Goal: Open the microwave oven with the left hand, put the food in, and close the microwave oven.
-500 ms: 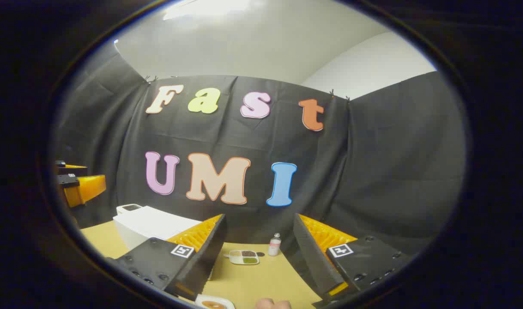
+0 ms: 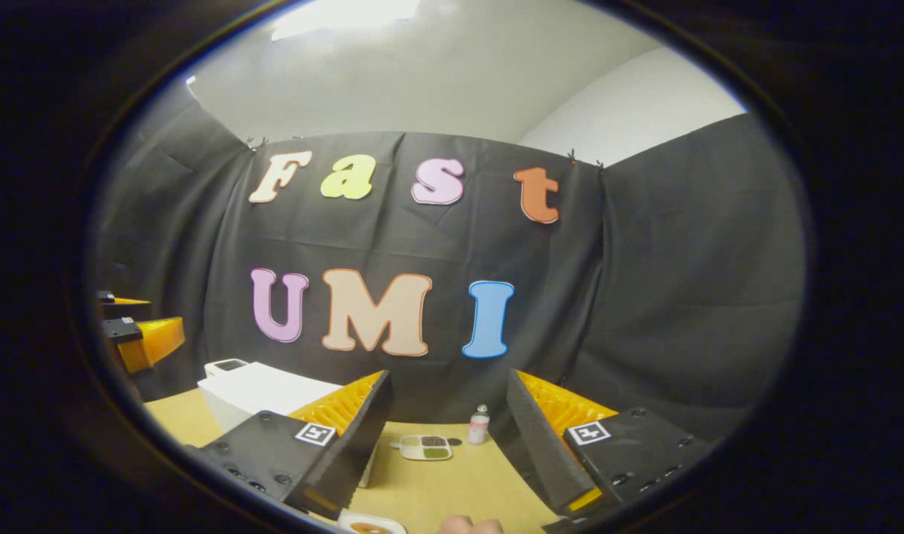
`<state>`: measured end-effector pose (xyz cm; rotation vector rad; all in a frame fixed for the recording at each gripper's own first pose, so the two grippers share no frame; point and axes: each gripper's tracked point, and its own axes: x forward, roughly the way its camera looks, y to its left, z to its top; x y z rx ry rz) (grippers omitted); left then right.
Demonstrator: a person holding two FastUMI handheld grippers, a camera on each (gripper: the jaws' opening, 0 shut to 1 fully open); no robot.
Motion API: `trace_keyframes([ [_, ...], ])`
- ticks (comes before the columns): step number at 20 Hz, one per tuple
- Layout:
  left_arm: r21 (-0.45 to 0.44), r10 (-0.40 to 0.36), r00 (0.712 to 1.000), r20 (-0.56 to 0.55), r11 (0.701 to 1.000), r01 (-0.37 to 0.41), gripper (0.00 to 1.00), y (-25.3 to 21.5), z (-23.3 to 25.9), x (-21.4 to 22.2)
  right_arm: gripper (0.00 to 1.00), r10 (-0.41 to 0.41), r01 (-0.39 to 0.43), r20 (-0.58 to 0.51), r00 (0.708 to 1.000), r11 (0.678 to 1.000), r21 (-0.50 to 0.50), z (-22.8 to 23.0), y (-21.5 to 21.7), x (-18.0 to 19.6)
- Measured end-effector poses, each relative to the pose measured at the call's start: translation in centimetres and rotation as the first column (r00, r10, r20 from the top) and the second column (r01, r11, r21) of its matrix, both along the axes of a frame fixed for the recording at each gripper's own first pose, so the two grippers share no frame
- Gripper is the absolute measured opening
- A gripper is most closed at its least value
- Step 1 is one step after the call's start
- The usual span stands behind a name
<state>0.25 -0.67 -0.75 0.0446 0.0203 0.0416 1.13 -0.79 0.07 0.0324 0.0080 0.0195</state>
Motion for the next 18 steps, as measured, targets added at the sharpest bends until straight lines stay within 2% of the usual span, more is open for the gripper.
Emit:
trace_keyframes([
  [18, 0.057, -0.012, 1.000, 0.014, 0.998, 0.011, 0.94, -0.6, -0.2, 0.0, 0.97, 0.013, -0.013, 0.002, 1.000, 0.999, -0.034, -0.1, 0.6, -0.2],
])
